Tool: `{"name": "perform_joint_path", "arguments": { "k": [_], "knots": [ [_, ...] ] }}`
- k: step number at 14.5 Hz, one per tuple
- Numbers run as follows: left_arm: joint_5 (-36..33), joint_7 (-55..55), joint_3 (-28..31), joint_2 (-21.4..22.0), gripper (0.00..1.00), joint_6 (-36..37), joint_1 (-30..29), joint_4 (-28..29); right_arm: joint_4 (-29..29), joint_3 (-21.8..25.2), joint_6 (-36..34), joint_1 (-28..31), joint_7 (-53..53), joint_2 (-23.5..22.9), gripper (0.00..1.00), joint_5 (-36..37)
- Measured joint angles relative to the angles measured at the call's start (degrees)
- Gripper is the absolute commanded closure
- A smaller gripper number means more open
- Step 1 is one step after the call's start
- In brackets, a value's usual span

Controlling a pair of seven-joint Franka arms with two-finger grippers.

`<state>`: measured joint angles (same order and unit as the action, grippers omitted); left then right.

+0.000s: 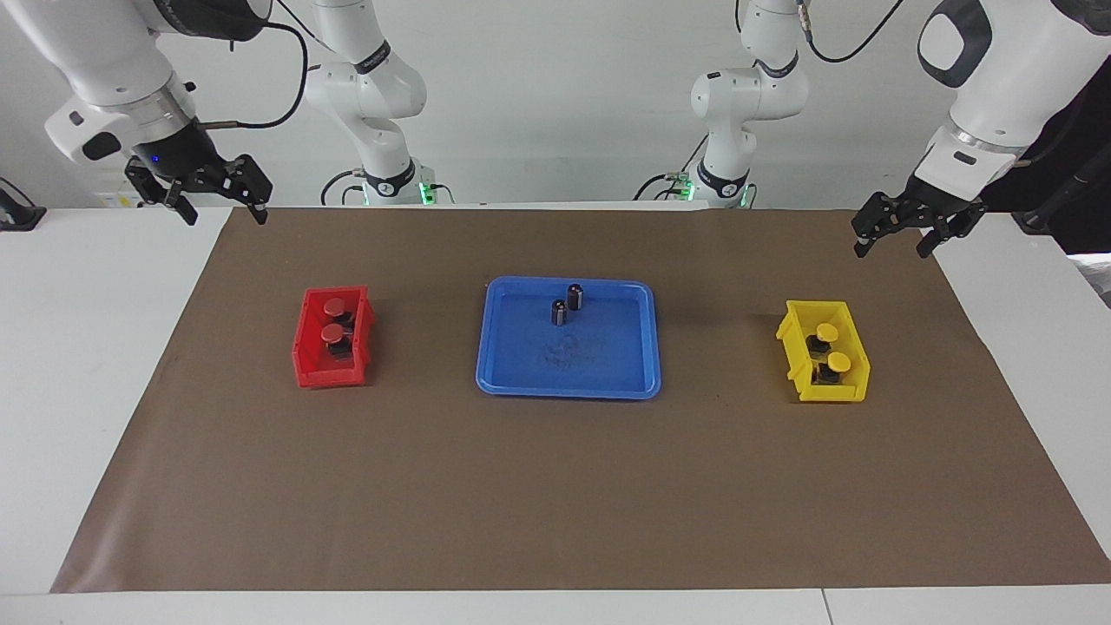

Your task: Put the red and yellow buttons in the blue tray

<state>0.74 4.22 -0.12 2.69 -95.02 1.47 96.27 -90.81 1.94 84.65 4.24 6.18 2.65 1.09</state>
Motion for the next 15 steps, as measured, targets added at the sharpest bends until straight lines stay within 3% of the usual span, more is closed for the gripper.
{"name": "perform_joint_path", "arguments": {
  "k": [10, 13, 15],
  "knots": [
    [0.00, 0.00, 0.00, 0.00, 0.00, 0.03, 0.00, 0.00, -0.87, -0.06, -0.25, -0.06, 0.08, 0.19, 0.00, 0.00],
    [0.00, 0.00, 0.00, 0.00, 0.00, 0.04, 0.00, 0.00, -3.03, -0.22, 3.00, -0.09, 0.75, 0.74, 0.11, 0.00],
    [0.00, 0.00, 0.00, 0.00, 0.00, 0.04, 0.00, 0.00, -8.11, -0.44, 8.78, -0.11, 0.79, 2.07, 0.15, -0.04]
  ]
}}
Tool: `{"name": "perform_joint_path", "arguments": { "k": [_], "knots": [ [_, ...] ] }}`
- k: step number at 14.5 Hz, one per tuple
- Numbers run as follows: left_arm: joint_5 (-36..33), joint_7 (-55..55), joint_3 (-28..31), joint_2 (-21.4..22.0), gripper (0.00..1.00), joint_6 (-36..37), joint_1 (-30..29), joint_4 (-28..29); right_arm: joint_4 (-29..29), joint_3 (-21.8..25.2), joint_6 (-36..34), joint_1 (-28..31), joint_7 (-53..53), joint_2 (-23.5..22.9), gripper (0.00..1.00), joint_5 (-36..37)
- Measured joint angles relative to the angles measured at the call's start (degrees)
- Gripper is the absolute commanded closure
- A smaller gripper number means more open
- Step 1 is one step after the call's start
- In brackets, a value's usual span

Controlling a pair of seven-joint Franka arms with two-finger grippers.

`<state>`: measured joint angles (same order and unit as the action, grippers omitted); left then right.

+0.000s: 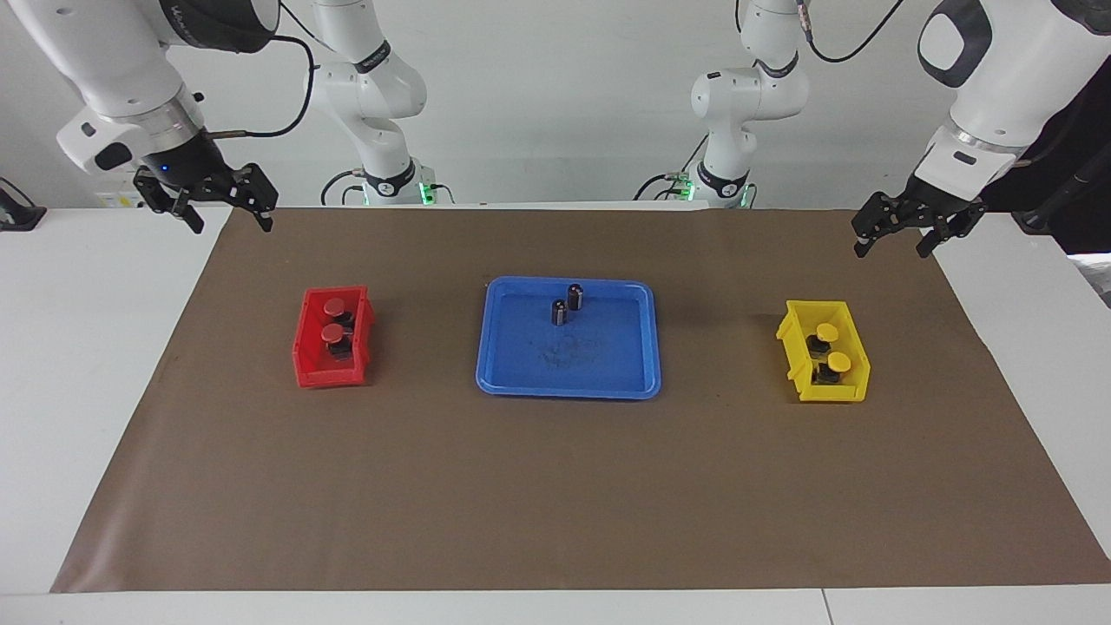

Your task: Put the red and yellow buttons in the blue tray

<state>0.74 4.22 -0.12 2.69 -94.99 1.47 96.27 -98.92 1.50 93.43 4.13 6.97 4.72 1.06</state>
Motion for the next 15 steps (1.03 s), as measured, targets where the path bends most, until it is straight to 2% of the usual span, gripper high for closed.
{"name": "perform_joint_path", "arguments": {
  "k": [3, 5, 10, 15],
  "knots": [
    [0.00, 0.00, 0.00, 0.00, 0.00, 0.02, 0.00, 0.00, -13.68, -0.34, 14.06, -0.98, 0.05, 2.77, 0.22, -0.30],
    [0.00, 0.00, 0.00, 0.00, 0.00, 0.02, 0.00, 0.00, -18.95, -0.41, 19.12, -2.02, -0.13, 2.17, 0.23, -1.23],
    [0.00, 0.00, 0.00, 0.00, 0.00, 0.02, 0.00, 0.00, -21.78, -0.41, 28.69, -3.66, -0.65, -4.39, 0.33, -2.27],
    [0.00, 0.00, 0.00, 0.00, 0.00, 0.03, 0.00, 0.00, -25.54, -0.40, 33.56, -3.78, -0.72, -5.57, 0.36, -2.28]
  ]
}}
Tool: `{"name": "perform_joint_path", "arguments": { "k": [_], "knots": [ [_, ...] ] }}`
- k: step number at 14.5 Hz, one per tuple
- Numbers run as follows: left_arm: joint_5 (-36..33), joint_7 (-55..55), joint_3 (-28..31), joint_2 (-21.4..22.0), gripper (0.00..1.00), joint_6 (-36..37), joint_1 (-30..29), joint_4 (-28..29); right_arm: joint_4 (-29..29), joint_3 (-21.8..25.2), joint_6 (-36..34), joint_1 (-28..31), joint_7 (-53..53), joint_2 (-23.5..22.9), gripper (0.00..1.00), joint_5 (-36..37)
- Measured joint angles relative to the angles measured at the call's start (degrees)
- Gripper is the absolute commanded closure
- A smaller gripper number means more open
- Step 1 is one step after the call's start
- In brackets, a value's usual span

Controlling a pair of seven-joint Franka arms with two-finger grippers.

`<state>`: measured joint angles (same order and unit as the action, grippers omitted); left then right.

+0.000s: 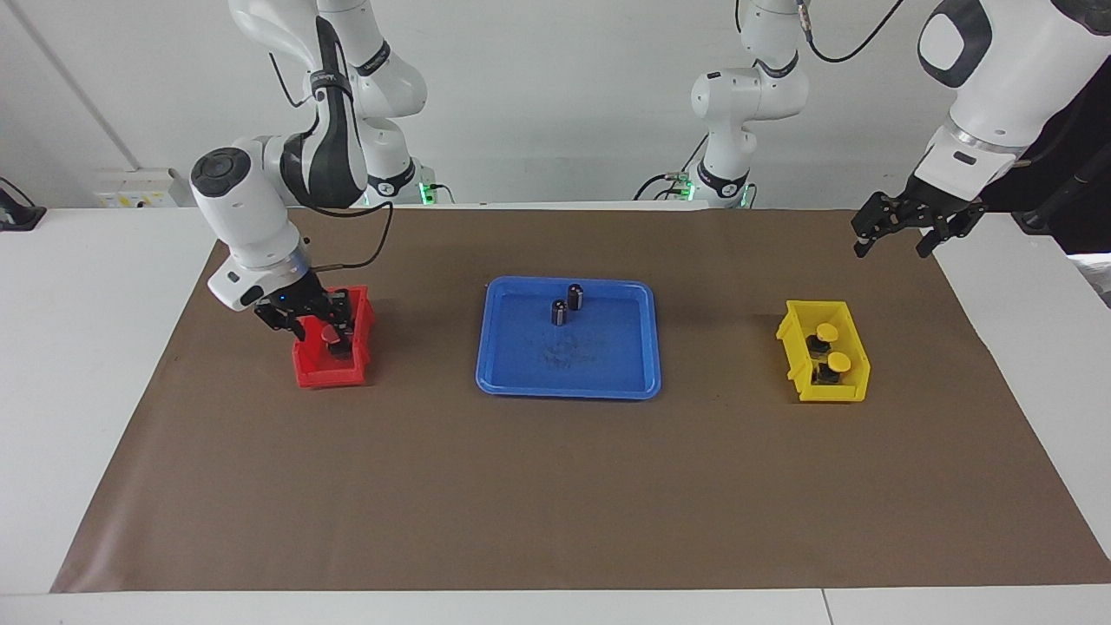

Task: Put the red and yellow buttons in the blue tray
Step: 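Reach into the red bin and grasp a red button with the right gripper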

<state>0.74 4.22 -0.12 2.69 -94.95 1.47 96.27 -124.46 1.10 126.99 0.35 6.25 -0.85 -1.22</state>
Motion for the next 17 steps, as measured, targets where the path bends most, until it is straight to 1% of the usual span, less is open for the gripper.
{"name": "perform_joint_path", "arguments": {
  "k": [7, 11, 12, 14, 15, 17],
  "knots": [
    [0.00, 0.00, 0.00, 0.00, 0.00, 0.02, 0.00, 0.00, -4.89, 0.06, 4.74, 0.01, 0.00, 0.19, 0.40, 0.00],
    [0.00, 0.00, 0.00, 0.00, 0.00, 0.02, 0.00, 0.00, -7.59, 0.07, 7.33, 0.01, 0.00, 0.66, 0.44, 0.00],
    [0.00, 0.00, 0.00, 0.00, 0.00, 0.02, -0.01, 0.00, -7.93, 0.07, 7.45, 0.01, 0.00, 0.78, 0.49, 0.00],
    [0.00, 0.00, 0.00, 0.00, 0.00, 0.02, -0.01, 0.00, -8.28, 0.08, 7.49, 0.02, 0.01, 1.05, 0.64, 0.00],
    [0.00, 0.00, 0.00, 0.00, 0.00, 0.02, -0.01, 0.00, -8.31, 0.10, 7.49, 0.02, 0.05, 1.17, 0.70, 0.00],
    [0.00, 0.00, 0.00, 0.00, 0.00, 0.02, -0.01, 0.00, -8.18, 0.13, 7.38, 0.03, 0.15, 1.32, 0.75, 0.00]
  ]
}}
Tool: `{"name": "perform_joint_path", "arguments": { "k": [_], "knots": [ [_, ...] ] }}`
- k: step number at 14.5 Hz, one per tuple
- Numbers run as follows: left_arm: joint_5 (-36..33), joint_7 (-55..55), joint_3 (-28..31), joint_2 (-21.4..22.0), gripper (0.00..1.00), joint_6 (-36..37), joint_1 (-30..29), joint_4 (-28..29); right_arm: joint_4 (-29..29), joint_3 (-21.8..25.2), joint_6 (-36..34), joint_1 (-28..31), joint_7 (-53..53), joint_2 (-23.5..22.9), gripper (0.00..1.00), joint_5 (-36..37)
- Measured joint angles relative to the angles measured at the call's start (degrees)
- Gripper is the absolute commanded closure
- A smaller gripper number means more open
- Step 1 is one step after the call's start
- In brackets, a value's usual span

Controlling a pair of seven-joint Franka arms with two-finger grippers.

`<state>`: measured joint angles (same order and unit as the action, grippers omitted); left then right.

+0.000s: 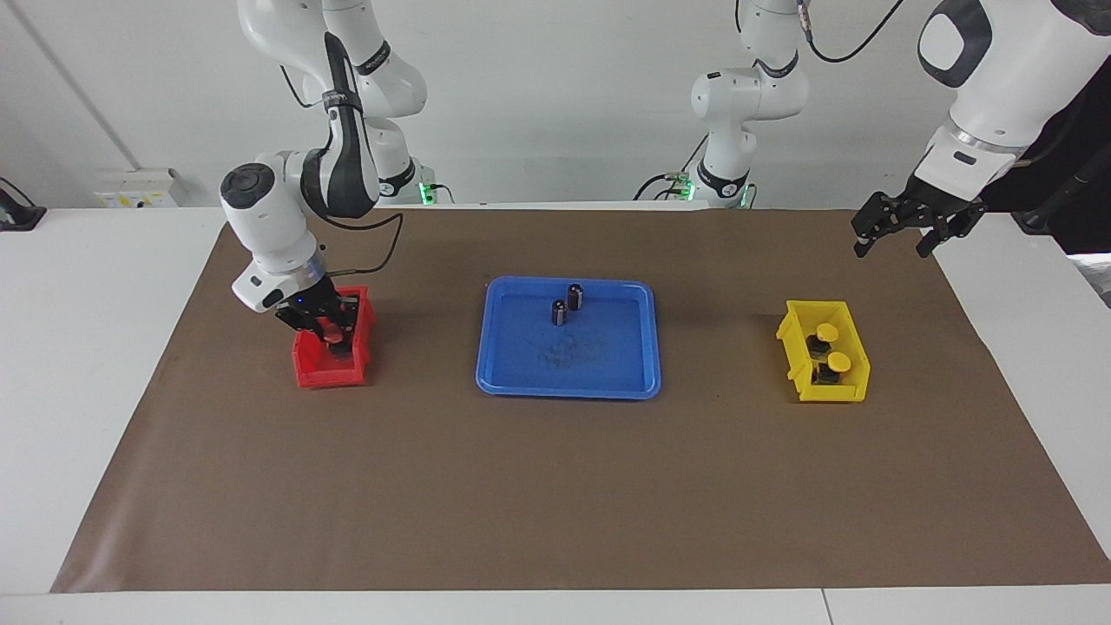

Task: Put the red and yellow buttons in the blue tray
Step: 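Reach into the red bin and grasp a red button with the right gripper, then lift the red button and carry it over the blue tray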

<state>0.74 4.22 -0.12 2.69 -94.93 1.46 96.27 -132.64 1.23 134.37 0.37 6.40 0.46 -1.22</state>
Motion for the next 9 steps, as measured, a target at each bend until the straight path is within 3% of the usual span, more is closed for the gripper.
{"name": "perform_joint_path", "arguments": {
  "k": [4, 7, 9],
  "knots": [
    [0.00, 0.00, 0.00, 0.00, 0.00, 0.00, 0.00, 0.00, 6.54, -0.02, -9.17, -0.05, 0.07, -0.10, 0.75, 0.07],
    [0.00, 0.00, 0.00, 0.00, 0.00, 0.00, 0.00, 0.00, 16.98, -0.19, -20.80, -1.25, -0.92, -0.45, 0.75, -0.06],
    [0.00, 0.00, 0.00, 0.00, 0.00, 0.00, 0.00, 0.00, 24.65, -0.52, -26.51, -5.01, -7.11, -1.94, 0.74, -0.28]
  ]
}}
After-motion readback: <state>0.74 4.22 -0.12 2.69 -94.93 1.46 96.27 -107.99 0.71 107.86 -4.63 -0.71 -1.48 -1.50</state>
